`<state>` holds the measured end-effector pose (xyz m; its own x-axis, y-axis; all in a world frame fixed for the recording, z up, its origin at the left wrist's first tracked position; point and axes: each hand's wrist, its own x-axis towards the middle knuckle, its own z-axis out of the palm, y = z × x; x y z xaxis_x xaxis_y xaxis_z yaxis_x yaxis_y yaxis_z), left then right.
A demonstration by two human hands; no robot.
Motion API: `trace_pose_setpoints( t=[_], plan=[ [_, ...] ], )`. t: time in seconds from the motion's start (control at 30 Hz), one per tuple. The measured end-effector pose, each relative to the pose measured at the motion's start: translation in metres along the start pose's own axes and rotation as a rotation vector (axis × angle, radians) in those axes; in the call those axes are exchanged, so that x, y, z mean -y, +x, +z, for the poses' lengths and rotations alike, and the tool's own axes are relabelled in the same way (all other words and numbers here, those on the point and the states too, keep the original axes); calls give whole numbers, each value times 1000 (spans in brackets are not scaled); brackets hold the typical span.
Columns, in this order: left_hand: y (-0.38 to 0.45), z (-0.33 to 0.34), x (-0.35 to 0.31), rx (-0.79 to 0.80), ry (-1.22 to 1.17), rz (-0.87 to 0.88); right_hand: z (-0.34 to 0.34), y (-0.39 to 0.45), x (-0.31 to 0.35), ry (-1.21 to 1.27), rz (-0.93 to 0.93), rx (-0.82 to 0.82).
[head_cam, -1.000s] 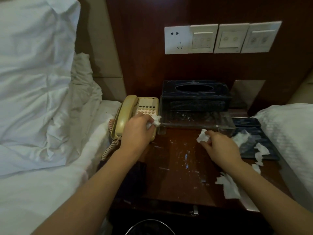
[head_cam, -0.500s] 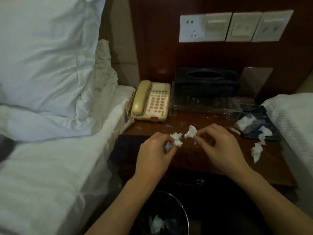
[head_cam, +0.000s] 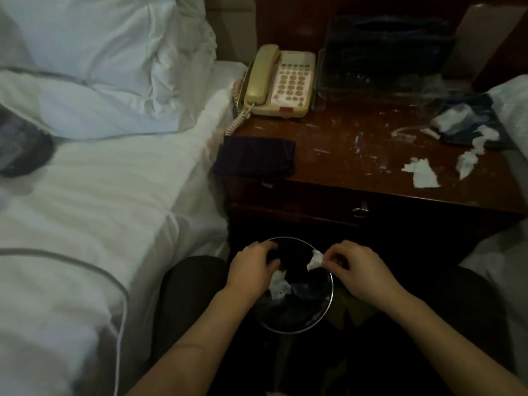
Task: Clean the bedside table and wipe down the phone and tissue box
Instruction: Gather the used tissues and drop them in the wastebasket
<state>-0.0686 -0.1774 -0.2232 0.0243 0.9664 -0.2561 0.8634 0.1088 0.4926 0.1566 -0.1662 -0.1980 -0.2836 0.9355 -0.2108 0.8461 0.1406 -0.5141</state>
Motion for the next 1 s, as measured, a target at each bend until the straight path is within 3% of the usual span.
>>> trace_pose_setpoints(
  t=[0.13, 0.33, 0.53, 0.73, 0.87, 1.0],
  plan=[
    [-10, -4, 4, -139, -44, 42, 24, -1, 1, -1, 23, 16],
    [-26, -11, -3, -133, -33, 75, 32, 2, 13, 14, 18, 30],
    [-10, -39, -68, -180, -38, 217, -49, -19, 5, 10, -11, -148],
    [46, -46, -189, -134, -16, 499, -152, -23, -29, -18, 102, -481],
    [78, -33, -240, -69, -4, 556, -178, -19, -66, 1, 227, -539],
    [106, -27, -261, -8, 197, 562, -197, -6, -103, -41, 267, -554]
  ],
)
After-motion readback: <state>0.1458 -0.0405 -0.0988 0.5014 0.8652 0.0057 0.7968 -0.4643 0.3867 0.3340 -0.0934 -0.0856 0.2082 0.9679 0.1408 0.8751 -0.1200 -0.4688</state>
